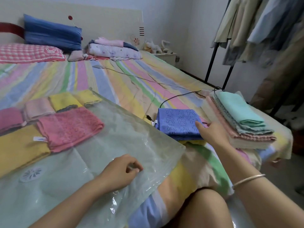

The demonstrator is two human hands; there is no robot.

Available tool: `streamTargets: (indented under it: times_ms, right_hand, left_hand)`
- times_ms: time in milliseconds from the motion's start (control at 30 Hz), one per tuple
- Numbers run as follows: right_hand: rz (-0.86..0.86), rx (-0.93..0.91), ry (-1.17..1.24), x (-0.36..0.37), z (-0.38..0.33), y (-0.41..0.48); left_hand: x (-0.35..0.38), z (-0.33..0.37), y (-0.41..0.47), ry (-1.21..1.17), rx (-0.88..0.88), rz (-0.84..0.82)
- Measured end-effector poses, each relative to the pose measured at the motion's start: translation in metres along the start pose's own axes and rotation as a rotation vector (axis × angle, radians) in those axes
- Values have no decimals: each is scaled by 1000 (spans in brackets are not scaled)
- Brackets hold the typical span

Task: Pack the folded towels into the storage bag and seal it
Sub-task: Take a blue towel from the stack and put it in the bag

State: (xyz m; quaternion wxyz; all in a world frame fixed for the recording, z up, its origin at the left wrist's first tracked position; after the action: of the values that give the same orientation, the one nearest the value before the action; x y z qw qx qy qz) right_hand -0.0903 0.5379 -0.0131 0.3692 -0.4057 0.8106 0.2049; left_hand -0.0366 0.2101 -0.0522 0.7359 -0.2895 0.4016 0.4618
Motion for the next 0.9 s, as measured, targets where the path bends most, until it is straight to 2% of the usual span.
streamTargets:
  times_ms: [133,233,333,400,533,600,667,767,900]
  right_hand:
    - [-67,1,-146,7,-6,12]
    - [-144,67,-155,11,-7,19]
    - [-105,34,-194,13,-15,25]
    - [-95,4,-159,14,-25,28]
    - [-238,91,65,16,-41,30]
    - [-224,105,61,10,-42,32]
    - [-150,53,-3,-2,-41,34]
    - [-6,-99,-231,-22,-35,41]
    - [-17,-362,-489,-21,-31,44]
  left_hand:
    - [2,-4,3,-32,-9,1]
    - [5,-5,4,-26,-30,-3]
    - [7,-6,4,-8,-45,-2]
    - [7,-6,4,-12,-51,2]
    - [7,-7,5,-28,-62,1]
    - [8,-8,5,-44,-59,2]
    - [8,-9,4,-68,-54,2]
    - [8,-10,5,-80,-59,-2]
    - [8,-9,8,-44,-82,6]
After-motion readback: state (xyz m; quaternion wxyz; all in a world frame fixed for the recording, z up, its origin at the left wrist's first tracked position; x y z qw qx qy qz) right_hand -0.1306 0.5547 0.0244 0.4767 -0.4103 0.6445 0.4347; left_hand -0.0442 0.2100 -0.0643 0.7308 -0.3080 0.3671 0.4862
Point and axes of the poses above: each hand's wrist, its own y-axis towards the middle knuckle, its own x-axis out of the palm, z = x × y, the point moved 1 cm from there along y, towards the middle knuckle, and after that the axes turned 7 degrees about y, right-handed, at the moved point
